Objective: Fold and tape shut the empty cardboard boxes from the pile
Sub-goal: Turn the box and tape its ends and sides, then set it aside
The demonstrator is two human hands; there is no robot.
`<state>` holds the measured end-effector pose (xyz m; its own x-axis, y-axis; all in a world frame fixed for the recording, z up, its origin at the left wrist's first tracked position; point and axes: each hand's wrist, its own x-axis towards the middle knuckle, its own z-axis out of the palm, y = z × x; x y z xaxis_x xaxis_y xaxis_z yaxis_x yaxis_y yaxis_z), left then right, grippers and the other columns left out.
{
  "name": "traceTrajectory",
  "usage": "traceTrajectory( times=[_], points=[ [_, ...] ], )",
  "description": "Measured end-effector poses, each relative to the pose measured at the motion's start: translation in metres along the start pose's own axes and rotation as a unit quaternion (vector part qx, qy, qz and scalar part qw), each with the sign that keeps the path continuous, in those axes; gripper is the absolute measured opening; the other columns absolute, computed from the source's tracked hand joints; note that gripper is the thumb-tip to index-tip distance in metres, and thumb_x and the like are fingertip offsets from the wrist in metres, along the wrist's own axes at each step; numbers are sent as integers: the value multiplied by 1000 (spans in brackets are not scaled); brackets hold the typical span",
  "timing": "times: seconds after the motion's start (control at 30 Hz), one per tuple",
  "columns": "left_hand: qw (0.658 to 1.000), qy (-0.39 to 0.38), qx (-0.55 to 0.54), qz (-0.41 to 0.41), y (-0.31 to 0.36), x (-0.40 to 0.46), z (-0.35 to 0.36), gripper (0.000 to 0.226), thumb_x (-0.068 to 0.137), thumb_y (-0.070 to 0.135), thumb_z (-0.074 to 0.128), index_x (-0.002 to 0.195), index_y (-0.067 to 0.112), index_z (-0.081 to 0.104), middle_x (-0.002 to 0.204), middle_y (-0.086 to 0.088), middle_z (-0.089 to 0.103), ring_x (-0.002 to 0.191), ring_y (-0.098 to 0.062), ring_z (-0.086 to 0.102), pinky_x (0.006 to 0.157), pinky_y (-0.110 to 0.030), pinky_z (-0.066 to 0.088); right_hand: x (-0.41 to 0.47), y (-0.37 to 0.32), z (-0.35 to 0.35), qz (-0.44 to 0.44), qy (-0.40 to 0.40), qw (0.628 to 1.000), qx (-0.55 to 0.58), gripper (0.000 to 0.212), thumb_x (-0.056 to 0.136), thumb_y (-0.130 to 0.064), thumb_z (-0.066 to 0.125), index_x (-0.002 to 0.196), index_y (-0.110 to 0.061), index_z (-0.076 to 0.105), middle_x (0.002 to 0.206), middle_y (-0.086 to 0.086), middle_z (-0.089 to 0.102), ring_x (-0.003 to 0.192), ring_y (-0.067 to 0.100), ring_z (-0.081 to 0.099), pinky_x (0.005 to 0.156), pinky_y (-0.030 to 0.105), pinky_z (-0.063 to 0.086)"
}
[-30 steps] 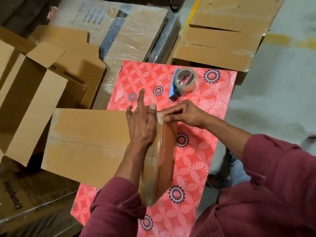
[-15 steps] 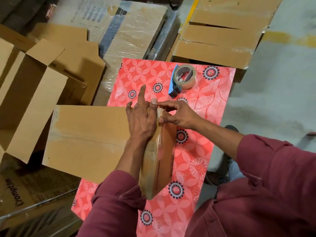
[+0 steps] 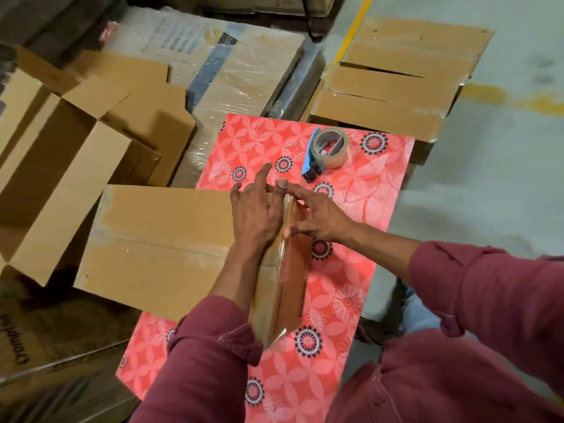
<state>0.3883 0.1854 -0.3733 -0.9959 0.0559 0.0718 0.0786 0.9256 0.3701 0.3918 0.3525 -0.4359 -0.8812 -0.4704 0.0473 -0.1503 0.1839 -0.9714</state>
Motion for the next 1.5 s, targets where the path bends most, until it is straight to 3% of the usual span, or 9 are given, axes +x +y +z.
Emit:
traceTrajectory(
  times=[0.13, 0.3, 0.53, 0.77, 0.9, 1.03, 1.17, 1.37, 1.5],
  points=[
    [992, 96, 60, 58, 1, -7, 0, 69, 107, 64, 28, 138, 13, 63, 105, -4, 73, 103, -30, 61, 105, -57, 40, -20, 33, 3, -25, -8, 986, -167, 131, 62, -78, 79, 164, -23, 18, 112, 8, 65, 98, 28, 62, 83, 39, 49],
    [983, 161, 52, 70, 1, -28, -10, 58, 110, 55, 36, 131, 11, 67, 106, -6, 71, 101, -32, 59, 99, -55, 44, -36, 22, 9, -114, 81, 969, -204, 138, 66, -88, 68, 164, -10, 10, 170, 14, 20, 153, 32, 29, 121, 53, 31],
    [983, 183, -22, -17, -17, -106, -44, 51, 109, 50, 42, 123, 9, 70, 119, -5, 73, 108, -28, 64, 95, -45, 49, -29, 6, 38, -189, 85, 927, -311, 116, 75, -88, 53, 159, -15, 21, 165, 28, 22, 154, 40, 24, 118, 58, 30],
    [977, 167, -82, -105, -46, -221, -58, 37, 102, 38, 58, 125, 13, 71, 121, -3, 74, 112, -22, 70, 89, -52, 58, -38, -13, 28, -254, 85, 885, -380, 132, 62, -97, 61, 158, -15, 22, 164, 29, 23, 155, 41, 22, 120, 67, 19],
    [985, 69, -143, -72, -49, -257, -53, 59, 96, 41, 63, 146, 11, 58, 156, -1, 53, 150, -21, 43, 126, -52, 28, -51, -31, 62, -307, 33, 870, -385, 117, 73, -92, 55, 158, -19, 24, 163, 28, 27, 154, 40, 25, 119, 67, 24],
    [987, -31, -152, -39, -51, -259, -65, 100, 81, 71, 72, 161, 26, 34, 172, 5, 25, 160, -19, 14, 130, -37, 0, -66, -6, 73, -304, 8, 852, -427, 109, 79, -84, 59, 161, -20, 23, 167, 21, 24, 155, 36, 24, 110, 71, 34],
    [995, -87, -44, 11, -67, -258, -67, 126, 65, 81, 81, 165, 27, 27, 175, 3, 9, 162, -19, 5, 130, -43, 1, -71, -6, 61, -308, 1, 840, -447, 117, 74, -91, 57, 161, -20, 24, 167, 20, 22, 156, 37, 21, 115, 74, 22],
    [999, -47, -13, 21, -71, -261, -55, 120, 68, 74, 83, 164, 29, 27, 175, 5, 11, 161, -18, 9, 131, -38, 1, -73, -36, 92, -320, 8, 859, -400, 107, 78, -85, 60, 158, -20, 30, 167, 20, 24, 157, 37, 20, 119, 70, 18],
    [999, -26, 3, 22, -70, -260, -51, 111, 74, 76, 76, 162, 23, 34, 174, 3, 15, 161, -18, 12, 131, -37, 4, -77, -8, 80, -348, -32, 816, -461, 108, 79, -76, 69, 162, -23, 23, 169, 16, 19, 157, 34, 18, 119, 68, 20]
  ],
)
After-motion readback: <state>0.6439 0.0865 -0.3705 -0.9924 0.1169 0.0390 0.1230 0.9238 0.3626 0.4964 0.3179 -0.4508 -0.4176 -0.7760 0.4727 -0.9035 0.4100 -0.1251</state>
